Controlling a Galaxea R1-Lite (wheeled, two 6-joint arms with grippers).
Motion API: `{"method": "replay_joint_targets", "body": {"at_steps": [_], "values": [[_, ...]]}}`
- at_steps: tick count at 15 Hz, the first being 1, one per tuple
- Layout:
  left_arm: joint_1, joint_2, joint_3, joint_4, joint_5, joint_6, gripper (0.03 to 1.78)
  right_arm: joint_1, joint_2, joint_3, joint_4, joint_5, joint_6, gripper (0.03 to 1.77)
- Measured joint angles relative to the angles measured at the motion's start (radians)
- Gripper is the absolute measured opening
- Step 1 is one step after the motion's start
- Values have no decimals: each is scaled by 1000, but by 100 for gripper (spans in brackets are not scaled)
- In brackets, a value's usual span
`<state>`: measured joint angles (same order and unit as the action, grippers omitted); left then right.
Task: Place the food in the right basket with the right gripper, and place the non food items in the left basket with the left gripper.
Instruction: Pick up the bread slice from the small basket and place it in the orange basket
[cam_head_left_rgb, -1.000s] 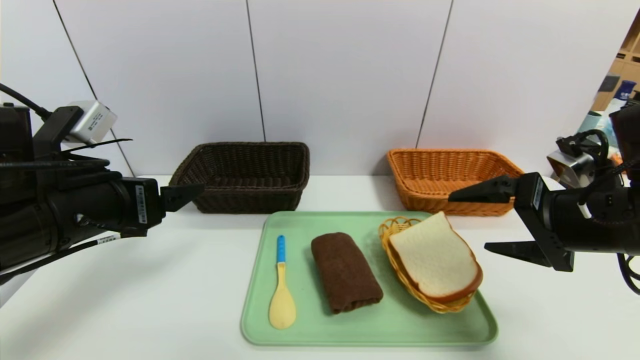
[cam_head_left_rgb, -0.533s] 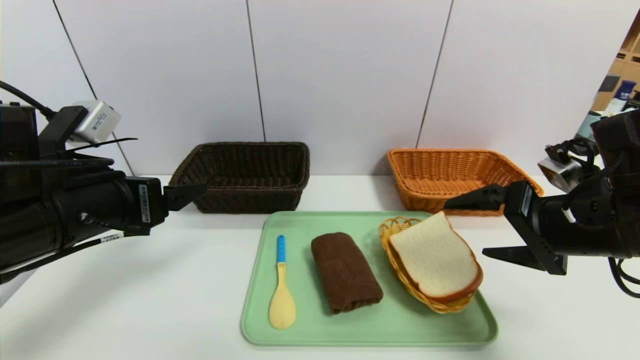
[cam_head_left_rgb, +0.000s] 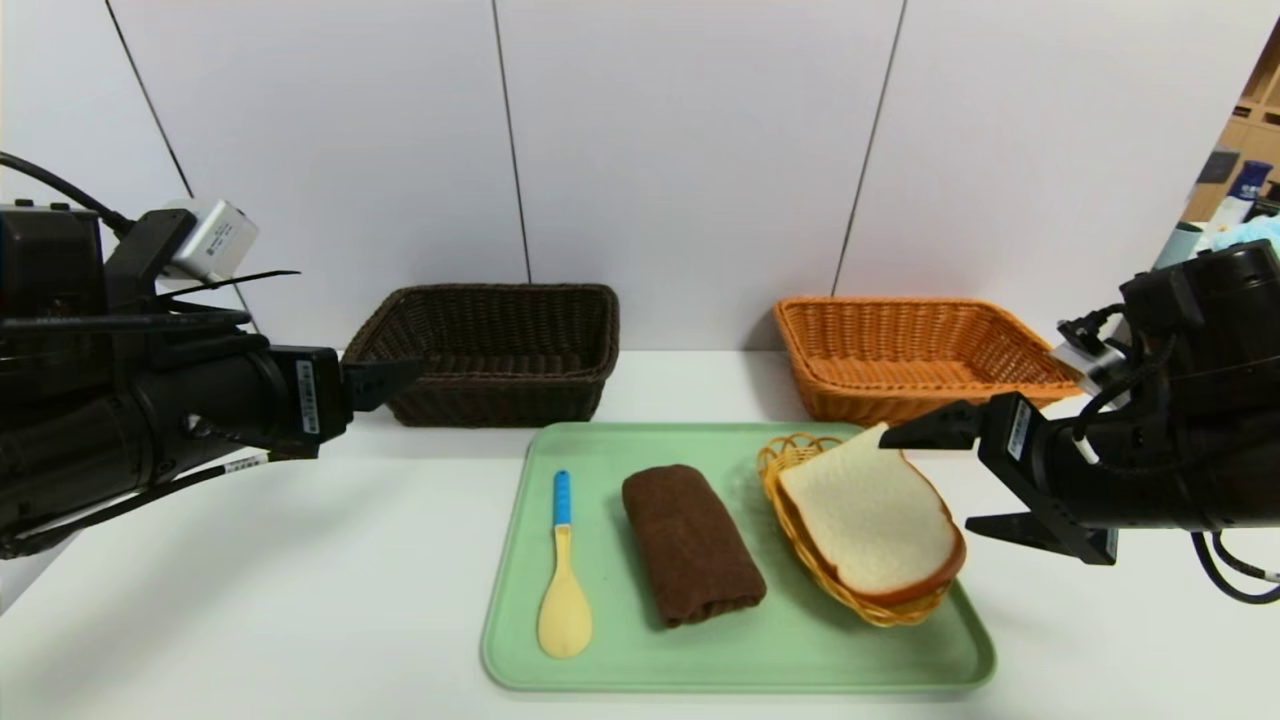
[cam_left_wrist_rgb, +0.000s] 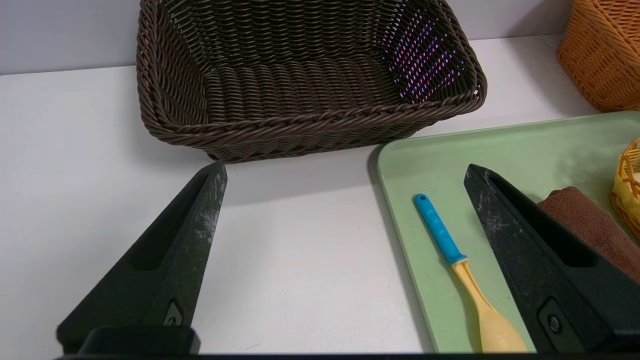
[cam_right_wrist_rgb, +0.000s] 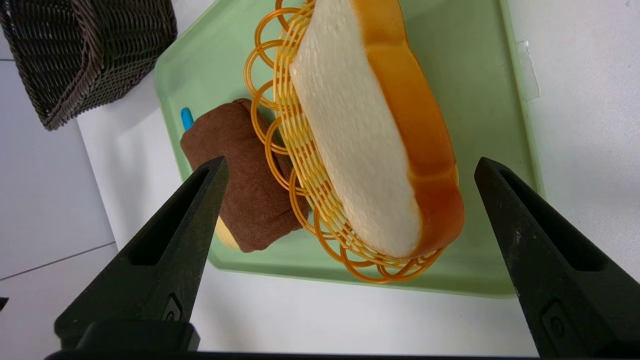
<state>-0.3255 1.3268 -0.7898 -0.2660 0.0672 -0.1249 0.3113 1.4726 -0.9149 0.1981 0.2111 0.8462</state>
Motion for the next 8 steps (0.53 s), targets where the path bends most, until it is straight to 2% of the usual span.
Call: {"method": "replay_joint_targets", "body": {"at_steps": [8], "values": [[0, 28, -15, 0, -1, -38, 169, 2, 51, 0, -68, 9, 20, 170]]}}
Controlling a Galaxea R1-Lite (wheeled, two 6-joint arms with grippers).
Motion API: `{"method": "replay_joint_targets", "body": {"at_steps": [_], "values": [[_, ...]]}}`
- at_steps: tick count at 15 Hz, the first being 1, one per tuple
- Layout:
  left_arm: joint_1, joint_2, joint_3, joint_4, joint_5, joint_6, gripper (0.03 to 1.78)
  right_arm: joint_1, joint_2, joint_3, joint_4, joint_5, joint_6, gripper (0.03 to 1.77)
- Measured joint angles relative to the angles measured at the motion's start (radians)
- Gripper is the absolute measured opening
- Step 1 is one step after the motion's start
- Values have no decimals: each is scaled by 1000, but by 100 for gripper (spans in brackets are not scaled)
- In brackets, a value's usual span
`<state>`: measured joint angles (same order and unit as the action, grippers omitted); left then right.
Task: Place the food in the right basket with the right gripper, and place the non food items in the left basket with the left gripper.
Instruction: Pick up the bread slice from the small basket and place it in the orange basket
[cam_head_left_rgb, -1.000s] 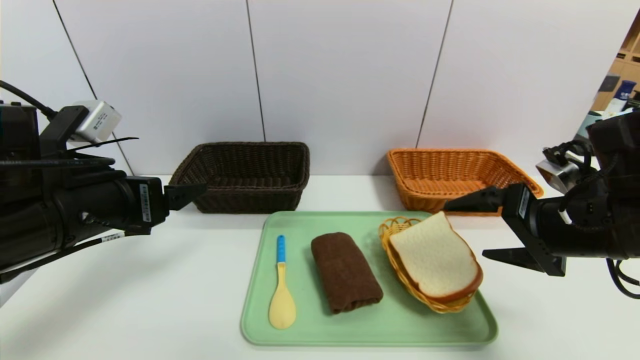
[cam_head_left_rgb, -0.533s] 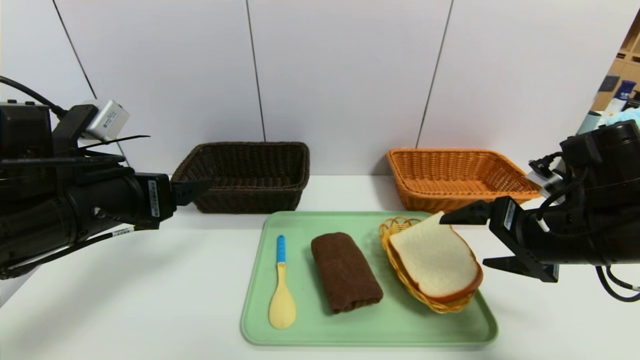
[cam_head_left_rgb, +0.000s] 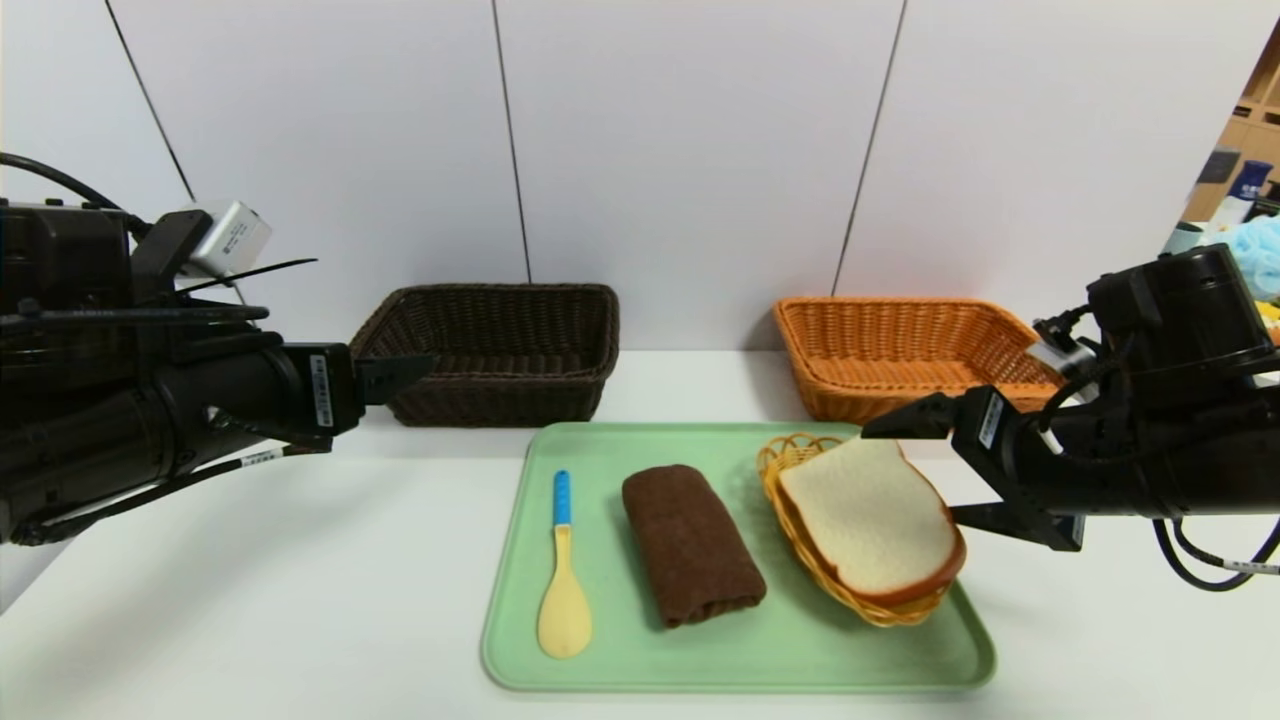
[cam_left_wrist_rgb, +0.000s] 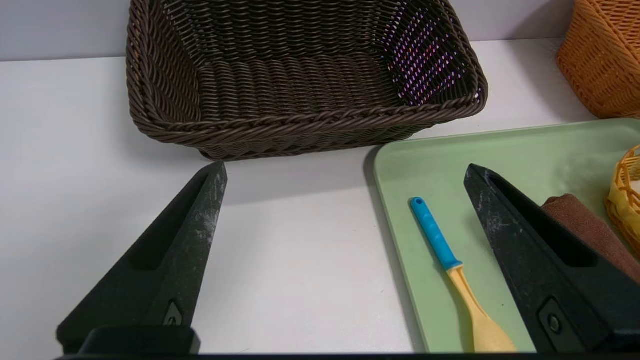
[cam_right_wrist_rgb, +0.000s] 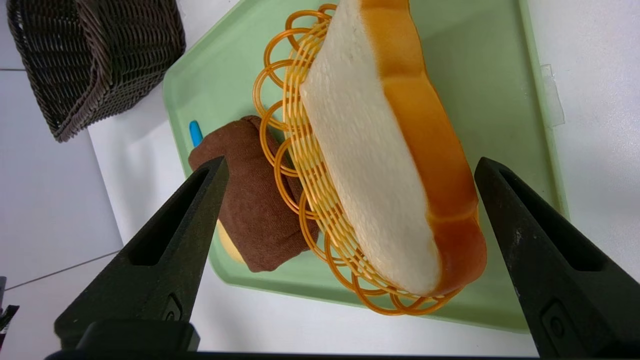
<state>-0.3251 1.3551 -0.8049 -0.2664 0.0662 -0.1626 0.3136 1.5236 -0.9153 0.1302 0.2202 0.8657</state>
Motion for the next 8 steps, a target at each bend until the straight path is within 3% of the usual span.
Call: {"method": "replay_joint_targets", "body": {"at_steps": [5, 8], "values": [[0, 2, 0, 0, 0, -11, 169, -1, 12, -1, 0, 8, 11, 170], [0, 4, 0, 0, 1, -11, 169, -3, 9, -16, -2, 48, 53, 170]]}}
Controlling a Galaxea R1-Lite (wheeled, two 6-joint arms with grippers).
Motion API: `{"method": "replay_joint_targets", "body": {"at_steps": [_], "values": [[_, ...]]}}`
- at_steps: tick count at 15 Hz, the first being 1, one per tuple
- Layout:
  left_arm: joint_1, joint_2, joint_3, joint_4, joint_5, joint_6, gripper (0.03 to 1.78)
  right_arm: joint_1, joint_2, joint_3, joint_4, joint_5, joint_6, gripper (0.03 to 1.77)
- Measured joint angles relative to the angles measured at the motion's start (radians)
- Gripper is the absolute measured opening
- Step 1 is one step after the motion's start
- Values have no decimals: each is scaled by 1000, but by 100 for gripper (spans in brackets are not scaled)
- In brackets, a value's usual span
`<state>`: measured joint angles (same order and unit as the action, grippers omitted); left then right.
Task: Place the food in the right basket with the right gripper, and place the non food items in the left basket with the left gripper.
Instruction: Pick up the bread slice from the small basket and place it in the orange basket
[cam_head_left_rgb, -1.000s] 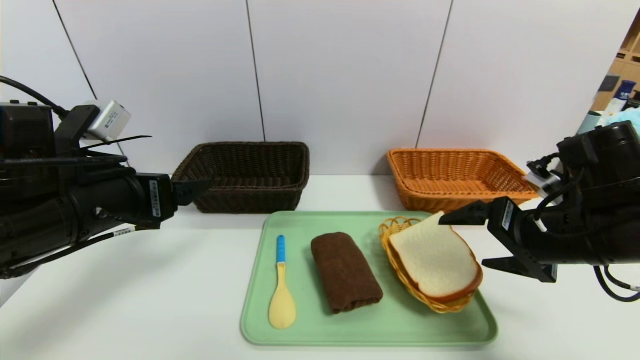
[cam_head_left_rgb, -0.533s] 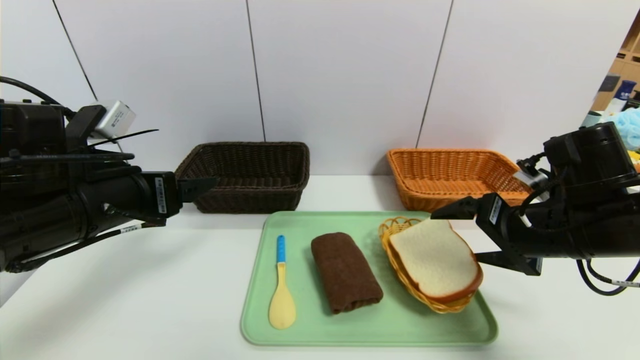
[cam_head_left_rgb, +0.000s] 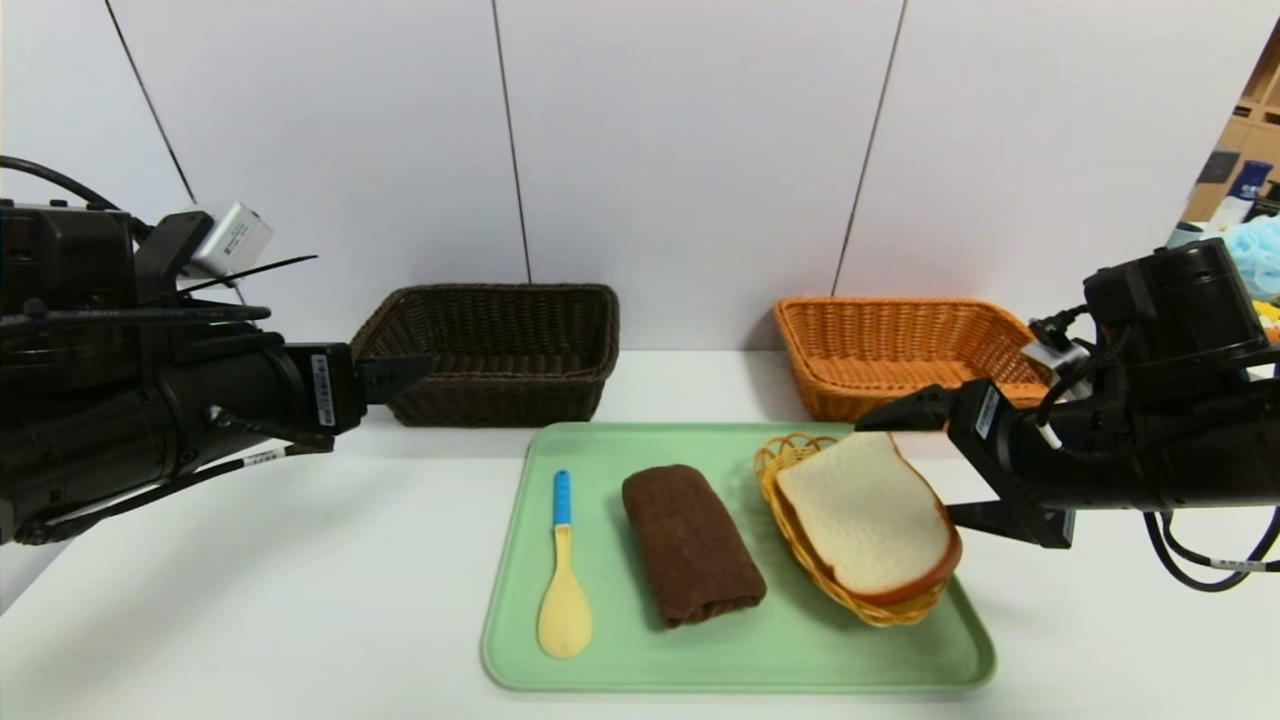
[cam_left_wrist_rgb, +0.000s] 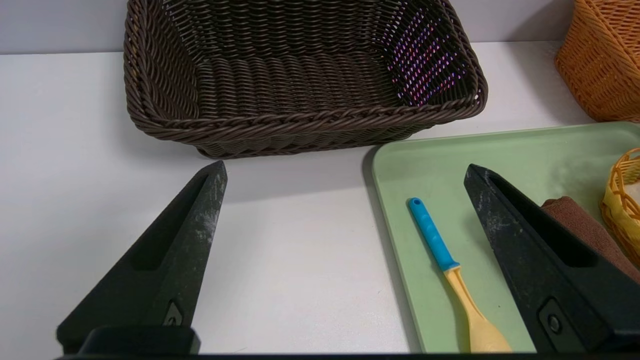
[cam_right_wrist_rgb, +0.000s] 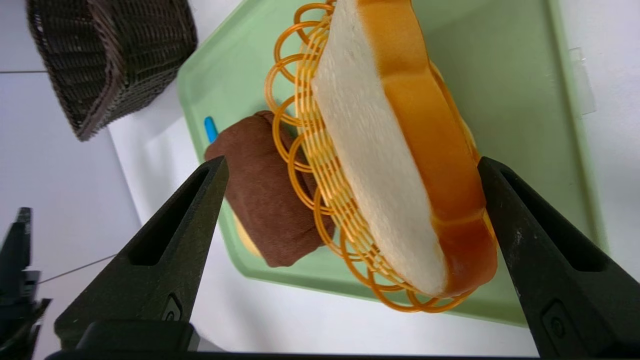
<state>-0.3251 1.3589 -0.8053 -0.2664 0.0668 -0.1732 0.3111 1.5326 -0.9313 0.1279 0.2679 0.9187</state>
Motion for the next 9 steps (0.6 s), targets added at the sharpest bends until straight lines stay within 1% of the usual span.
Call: {"method": "replay_joint_targets", "body": {"at_steps": [7, 9], "values": [[0, 6, -1, -1, 0, 0, 169, 1, 3, 5, -21, 34, 8, 170], [0, 10, -1, -25, 0, 2, 169, 1, 8, 11, -20, 53, 8, 170]]}}
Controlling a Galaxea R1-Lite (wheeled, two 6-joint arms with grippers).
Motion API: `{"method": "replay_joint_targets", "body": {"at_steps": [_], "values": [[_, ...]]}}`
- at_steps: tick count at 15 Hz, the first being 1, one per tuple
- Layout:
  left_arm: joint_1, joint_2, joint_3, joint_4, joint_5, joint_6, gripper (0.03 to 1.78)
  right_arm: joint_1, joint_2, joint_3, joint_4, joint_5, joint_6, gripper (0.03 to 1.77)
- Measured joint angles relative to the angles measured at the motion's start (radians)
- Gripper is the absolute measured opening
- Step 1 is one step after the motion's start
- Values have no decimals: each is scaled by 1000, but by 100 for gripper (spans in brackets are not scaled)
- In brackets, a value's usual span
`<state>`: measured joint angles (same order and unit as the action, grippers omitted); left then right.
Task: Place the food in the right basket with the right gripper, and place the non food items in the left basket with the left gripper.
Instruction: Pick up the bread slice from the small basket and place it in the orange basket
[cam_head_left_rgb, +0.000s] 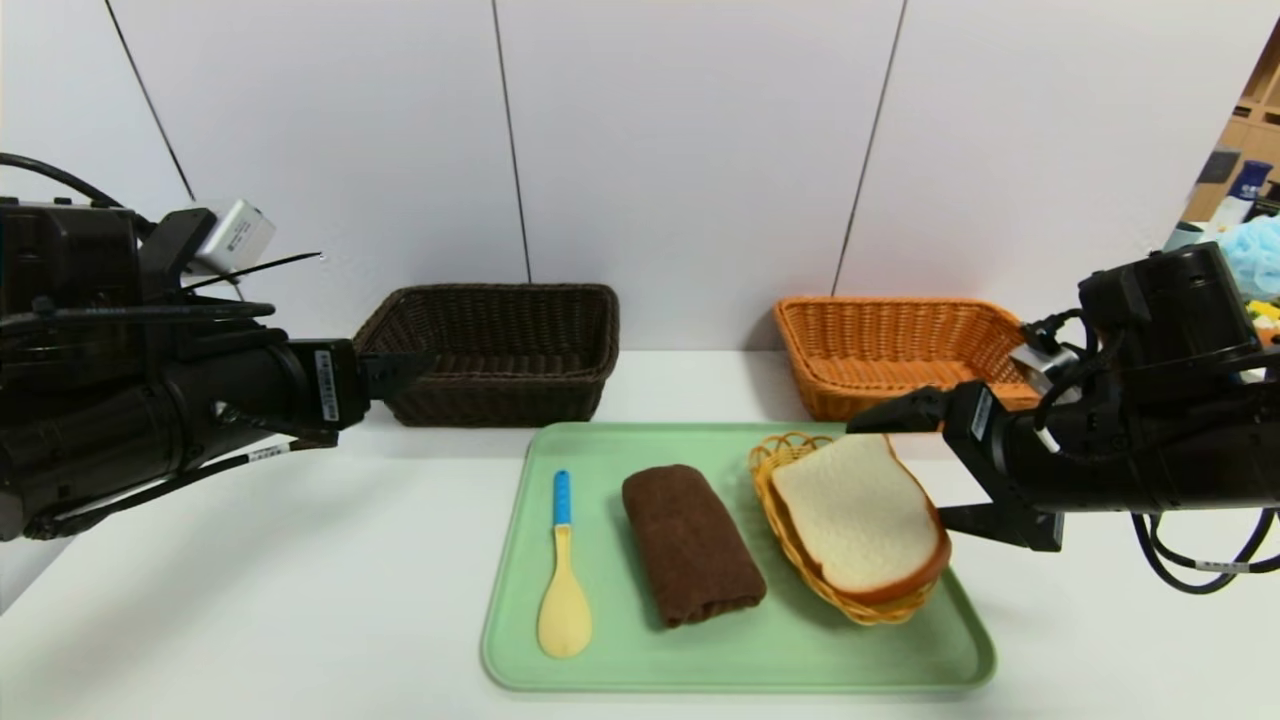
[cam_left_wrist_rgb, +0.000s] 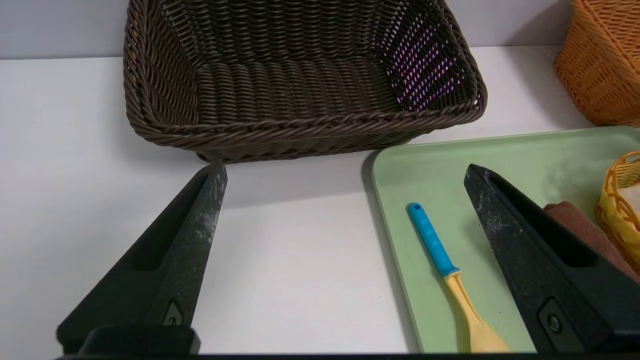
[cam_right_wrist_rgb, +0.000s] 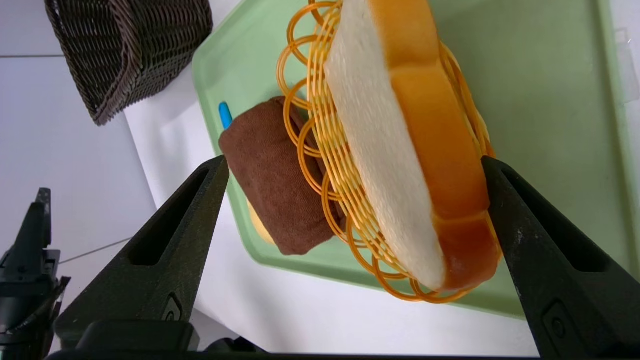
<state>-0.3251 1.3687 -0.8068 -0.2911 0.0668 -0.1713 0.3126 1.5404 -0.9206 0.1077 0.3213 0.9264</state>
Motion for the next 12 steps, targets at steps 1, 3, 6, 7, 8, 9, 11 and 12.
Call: {"method": "replay_joint_targets", "body": {"at_steps": [1, 3, 6, 7, 8, 9, 11, 12], "values": [[0, 3, 0, -13, 0, 0, 169, 0, 5, 1, 0, 3, 0, 170], [0, 9, 0, -25, 0, 0, 169, 0, 14, 1, 0, 11, 1, 170], [0, 15, -2, -26, 0, 1, 169, 0, 21, 0, -6, 34, 24, 170], [0, 17, -2, -26, 0, 1, 169, 0, 21, 0, -15, 35, 28, 170], [0, 17, -3, -26, 0, 1, 169, 0, 22, 0, -18, 37, 29, 170], [0, 18, -3, -26, 0, 1, 169, 0, 22, 0, -19, 44, 30, 170], [0, 19, -2, -26, 0, 1, 169, -1, 18, -3, -19, 57, 29, 170], [0, 20, -1, -26, 0, 1, 169, -1, 15, -5, -19, 58, 29, 170]]}}
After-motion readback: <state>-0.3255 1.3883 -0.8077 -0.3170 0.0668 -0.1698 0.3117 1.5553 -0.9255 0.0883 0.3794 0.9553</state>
